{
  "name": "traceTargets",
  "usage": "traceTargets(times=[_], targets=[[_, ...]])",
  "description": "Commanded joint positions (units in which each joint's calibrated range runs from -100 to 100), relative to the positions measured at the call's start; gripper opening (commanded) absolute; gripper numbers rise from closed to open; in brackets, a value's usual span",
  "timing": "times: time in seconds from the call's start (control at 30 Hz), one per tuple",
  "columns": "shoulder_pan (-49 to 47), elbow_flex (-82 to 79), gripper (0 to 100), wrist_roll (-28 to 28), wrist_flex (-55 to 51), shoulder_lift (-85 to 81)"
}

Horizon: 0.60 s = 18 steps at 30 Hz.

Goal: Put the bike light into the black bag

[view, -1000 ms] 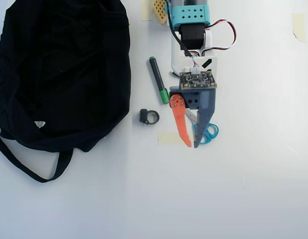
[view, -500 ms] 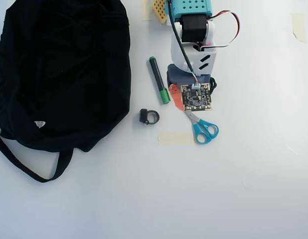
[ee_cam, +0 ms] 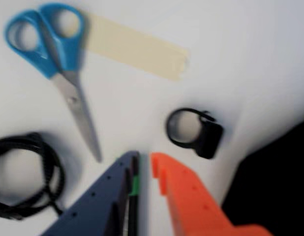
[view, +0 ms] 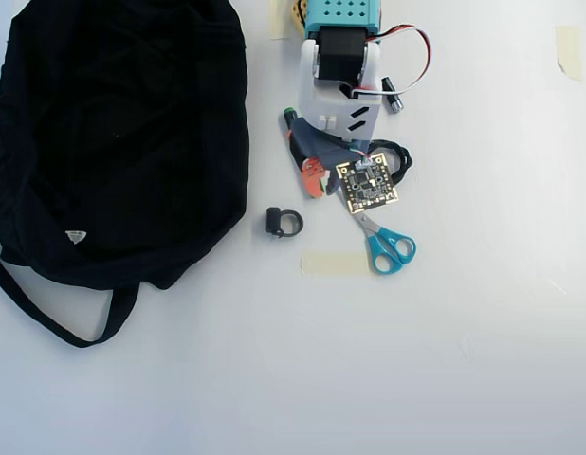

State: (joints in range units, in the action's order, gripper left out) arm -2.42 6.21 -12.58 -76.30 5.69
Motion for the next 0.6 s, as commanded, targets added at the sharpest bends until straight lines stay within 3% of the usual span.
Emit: traceTargets(times=[0.0,0.1,0.27,0.4,0.57], targets=[[1.23,2.15,19,-1.74,0.50,-0.71],[1.98,1.61,27,-2.16,0.50,0.12],[2.13,3.04,29,-1.37,0.76,4.69],[1.53,4.66,30,1.25,1.79,8.01],[1.53,7.18,40,3.98,1.79,11.24]])
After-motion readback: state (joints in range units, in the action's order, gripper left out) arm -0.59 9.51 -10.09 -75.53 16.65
